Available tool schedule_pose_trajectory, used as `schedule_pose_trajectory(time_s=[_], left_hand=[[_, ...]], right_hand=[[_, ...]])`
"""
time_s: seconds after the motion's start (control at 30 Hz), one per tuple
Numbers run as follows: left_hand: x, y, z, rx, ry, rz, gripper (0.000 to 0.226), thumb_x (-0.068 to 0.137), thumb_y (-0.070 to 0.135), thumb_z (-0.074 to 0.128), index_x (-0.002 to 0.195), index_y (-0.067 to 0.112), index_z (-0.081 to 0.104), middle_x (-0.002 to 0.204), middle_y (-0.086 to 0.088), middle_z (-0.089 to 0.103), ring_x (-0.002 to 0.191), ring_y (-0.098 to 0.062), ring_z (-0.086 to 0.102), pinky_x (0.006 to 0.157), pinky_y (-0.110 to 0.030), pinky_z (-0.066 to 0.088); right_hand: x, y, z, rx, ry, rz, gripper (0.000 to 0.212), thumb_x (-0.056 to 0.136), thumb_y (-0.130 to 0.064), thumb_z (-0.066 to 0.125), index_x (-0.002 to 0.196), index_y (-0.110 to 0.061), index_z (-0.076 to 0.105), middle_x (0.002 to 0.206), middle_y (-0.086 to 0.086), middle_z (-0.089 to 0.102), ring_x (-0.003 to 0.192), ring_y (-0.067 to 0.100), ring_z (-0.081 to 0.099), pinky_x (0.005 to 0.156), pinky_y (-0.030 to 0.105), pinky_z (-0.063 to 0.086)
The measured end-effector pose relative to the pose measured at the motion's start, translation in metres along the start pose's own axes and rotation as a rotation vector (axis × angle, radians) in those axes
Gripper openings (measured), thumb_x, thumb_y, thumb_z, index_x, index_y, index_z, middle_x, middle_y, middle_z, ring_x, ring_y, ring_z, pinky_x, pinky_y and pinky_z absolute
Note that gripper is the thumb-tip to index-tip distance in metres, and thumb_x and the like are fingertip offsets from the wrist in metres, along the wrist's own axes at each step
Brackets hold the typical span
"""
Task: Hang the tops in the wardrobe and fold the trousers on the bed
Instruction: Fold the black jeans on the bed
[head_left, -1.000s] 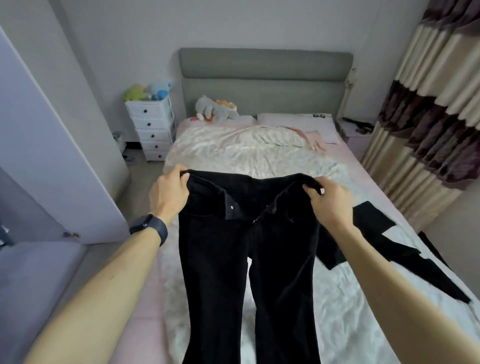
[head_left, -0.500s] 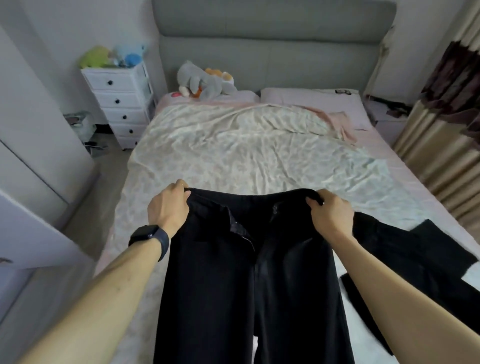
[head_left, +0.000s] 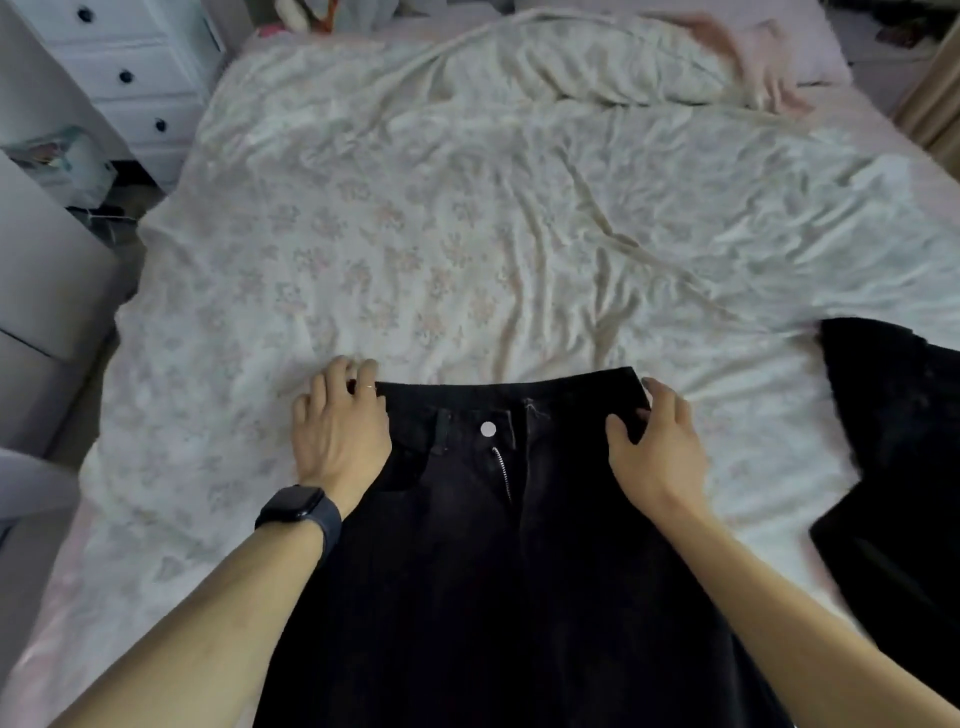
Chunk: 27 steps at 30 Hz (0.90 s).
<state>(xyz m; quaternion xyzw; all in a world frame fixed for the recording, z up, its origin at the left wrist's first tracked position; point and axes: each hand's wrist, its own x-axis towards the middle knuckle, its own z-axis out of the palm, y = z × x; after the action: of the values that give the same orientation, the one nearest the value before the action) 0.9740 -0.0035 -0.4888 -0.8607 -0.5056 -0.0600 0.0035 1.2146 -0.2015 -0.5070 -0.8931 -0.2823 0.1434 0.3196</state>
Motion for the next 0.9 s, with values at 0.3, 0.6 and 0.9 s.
schedule_pose_trajectory(time_s=[0.3,0.6,0.9], left_hand=[[-0.023,0.065,0.016,-0.074,-0.256,0.407,0.057,0.096,0.057,0.05,0.144,0.026,0.047,0.139,0.006,0.049,0.13,-0.018,0.045,0.106,-0.037,0.036],[0.018,0.077,0.026,0.022,-0.121,0.252,0.03,0.098,0.046,0.056,0.118,0.024,0.057,0.115,0.004,0.063,0.114,-0.022,0.051,0.092,-0.039,0.036],[-0.158,0.071,0.003,-0.247,-0.128,0.177,0.054,0.1,0.03,0.052,0.151,0.016,0.042,0.161,-0.011,0.03,0.148,-0.03,0.03,0.119,-0.059,0.024]], right_hand=[[-0.051,-0.049,0.027,-0.53,-0.168,-0.199,0.06,0.088,-0.072,0.049,0.122,-0.023,0.059,0.121,-0.002,0.061,0.115,0.025,0.052,0.091,0.041,0.042],[-0.034,-0.052,0.038,-0.27,-0.214,-0.337,0.035,0.101,-0.043,0.049,0.126,-0.024,0.067,0.123,-0.005,0.068,0.114,0.021,0.061,0.099,0.044,0.039],[-0.197,0.033,-0.035,-0.198,-0.156,-0.219,0.049,0.1,-0.036,0.057,0.145,-0.018,0.052,0.155,-0.001,0.045,0.151,0.017,0.028,0.122,0.045,0.026]])
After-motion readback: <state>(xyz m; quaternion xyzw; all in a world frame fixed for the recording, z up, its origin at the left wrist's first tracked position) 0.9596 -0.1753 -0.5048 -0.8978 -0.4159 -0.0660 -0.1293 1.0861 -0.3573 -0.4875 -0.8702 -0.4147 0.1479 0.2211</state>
